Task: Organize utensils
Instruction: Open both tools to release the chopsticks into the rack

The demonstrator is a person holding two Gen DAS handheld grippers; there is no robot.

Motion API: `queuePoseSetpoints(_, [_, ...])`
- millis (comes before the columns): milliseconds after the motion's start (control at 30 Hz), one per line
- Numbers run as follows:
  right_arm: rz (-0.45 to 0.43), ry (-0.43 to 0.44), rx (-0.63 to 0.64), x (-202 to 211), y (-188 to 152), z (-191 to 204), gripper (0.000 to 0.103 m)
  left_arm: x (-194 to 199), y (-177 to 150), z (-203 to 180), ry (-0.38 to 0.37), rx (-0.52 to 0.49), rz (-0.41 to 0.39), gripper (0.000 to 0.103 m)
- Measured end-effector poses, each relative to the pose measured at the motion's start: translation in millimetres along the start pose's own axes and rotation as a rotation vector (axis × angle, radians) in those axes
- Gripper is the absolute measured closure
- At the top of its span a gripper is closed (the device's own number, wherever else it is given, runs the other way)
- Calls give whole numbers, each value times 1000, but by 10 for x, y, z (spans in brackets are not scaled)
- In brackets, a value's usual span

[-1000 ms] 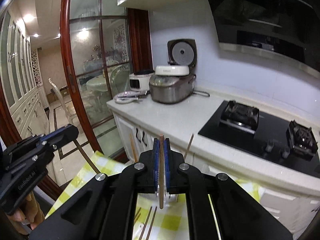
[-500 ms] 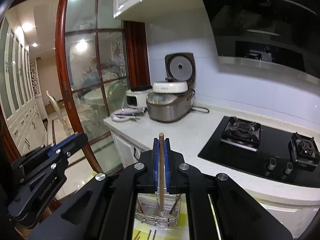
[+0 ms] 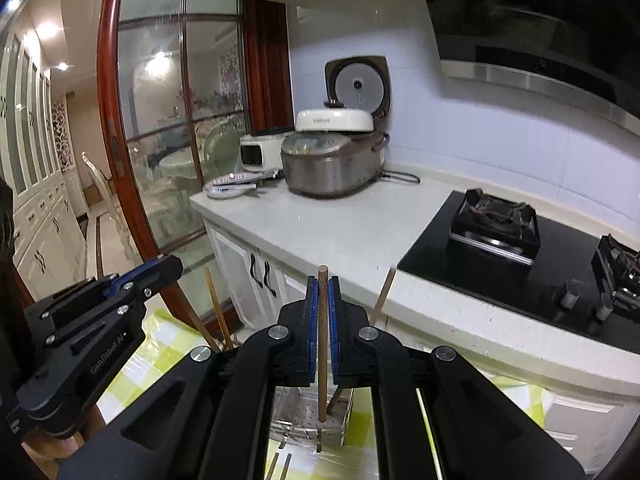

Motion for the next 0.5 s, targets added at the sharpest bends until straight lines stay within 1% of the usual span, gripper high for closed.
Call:
queuePoseSetpoints(133, [18,25,-9,-116,-173,8,97,-119,-131,50,12,-3,32,97])
queuePoseSetpoints(233, [17,28,-18,-151,-253,-14,97,-168,-196,102,24,1,49,95])
queuePoseSetpoints(267, [18,28,-18,-157,-282,-21,97,-174,-212,116,27,0,52,91])
queuePoseSetpoints(333, [22,25,-18,-157,-329,-34,96,-132,-227,130,36,2,49,75])
queuePoseSetpoints(367, [25,25,-20,-153,-339,-43,95,-103,-230,134,38,4,42,58])
queuePoseSetpoints(400, [25,22,-23,-143,-353,-55,95,-68,-229,149,46,6,29,49])
queuePoseSetpoints(467, [14,18,-30,-102,-348,-90,94,-2,-230,153,59,-2,20,47])
queuePoseSetpoints(500, [8,16,-33,-75,-332,-94,90,18,-230,151,57,-5,21,44])
Point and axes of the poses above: each gripper's, at about its wrist camera, not at the fingertips, and x roughly against the way its jaws point, z to its left, y to its top, the point moved 9 cm from there along -x, roughly the way its jaws point, and after that the axes turned 4 degrees about y, right-handed, at the moved point
